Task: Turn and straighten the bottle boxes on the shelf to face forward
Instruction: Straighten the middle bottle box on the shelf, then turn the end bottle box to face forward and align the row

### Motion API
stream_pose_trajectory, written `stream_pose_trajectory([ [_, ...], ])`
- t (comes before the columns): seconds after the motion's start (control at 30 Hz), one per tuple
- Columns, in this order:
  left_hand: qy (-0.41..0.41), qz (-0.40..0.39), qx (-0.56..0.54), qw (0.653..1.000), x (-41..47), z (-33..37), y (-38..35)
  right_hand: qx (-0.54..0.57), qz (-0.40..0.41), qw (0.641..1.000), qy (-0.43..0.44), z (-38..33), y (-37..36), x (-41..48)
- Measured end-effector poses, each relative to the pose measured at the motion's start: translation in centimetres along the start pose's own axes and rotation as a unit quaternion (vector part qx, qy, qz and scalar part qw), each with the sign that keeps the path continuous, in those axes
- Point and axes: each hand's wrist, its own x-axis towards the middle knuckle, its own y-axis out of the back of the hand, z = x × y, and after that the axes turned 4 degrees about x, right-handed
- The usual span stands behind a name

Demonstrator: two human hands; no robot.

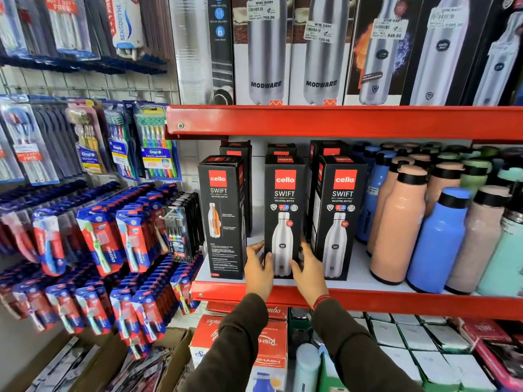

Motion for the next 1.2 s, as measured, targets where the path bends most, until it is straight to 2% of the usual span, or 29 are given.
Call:
stream_pose_trajectory([
  [0.1, 0.004, -0.016, 0.001, 1.0, -0.3, -0.1, 0.1, 0.0, 0.009, 1.0, -0.023, 0.5, -0.5, -0.3],
  [0.2, -0.006, -0.012, -0.004, 1.0, -1.0, 0.1, 0.5, 0.027, 0.061, 0.998, -0.018, 0.5, -1.0, -1.3],
  [0.3, -0.037, 0.038, -0.051, 0.997, -2.5, 1.0, 1.4, 0.077, 0.151, 0.984, 0.049, 0.0, -1.0, -2.8],
  [0.37, -0.062, 0.086, -0.07, 0.992, -3.3, 1.5, 2.3, 0.091, 0.181, 0.975, 0.092, -0.7, -1.3, -3.7],
  [0.43, -0.095, 0.121, -0.073, 0.985, -3.6, 1.9, 3.3, 0.099, 0.171, 0.972, 0.125, -1.6, -2.1, -4.3],
  [0.53, -0.136, 0.179, -0.054, 0.973, -3.0, 2.1, 5.2, 0.118, 0.102, 0.976, 0.152, -3.5, -4.2, -4.4],
  [0.63, -0.131, 0.221, -0.008, 0.967, -0.7, 1.3, 7.4, 0.128, 0.028, 0.983, 0.132, -5.1, -6.4, -3.6],
  [0.7, -0.086, 0.192, 0.006, 0.978, 1.4, 0.0, 8.8, 0.123, -0.021, 0.988, 0.091, -5.8, -7.7, -2.9],
  [0.8, 0.001, 0.067, 0.041, 0.997, 3.9, -1.5, 10.5, 0.068, -0.067, 0.994, 0.047, -6.7, -9.2, -1.9],
  [0.87, 0.021, 0.011, 0.06, 0.998, 4.6, -2.0, 11.2, 0.044, -0.089, 0.995, 0.033, -7.2, -9.8, -1.7],
  [1.07, 0.023, -0.008, -0.013, 1.0, 4.4, -1.7, 12.1, 0.037, -0.072, 0.997, 0.019, -7.2, -11.0, -1.3],
  [1.2, 0.01, 0.004, -0.058, 0.998, 4.8, -1.6, 12.9, 0.041, -0.055, 0.997, 0.039, -7.6, -10.9, -1.1],
])
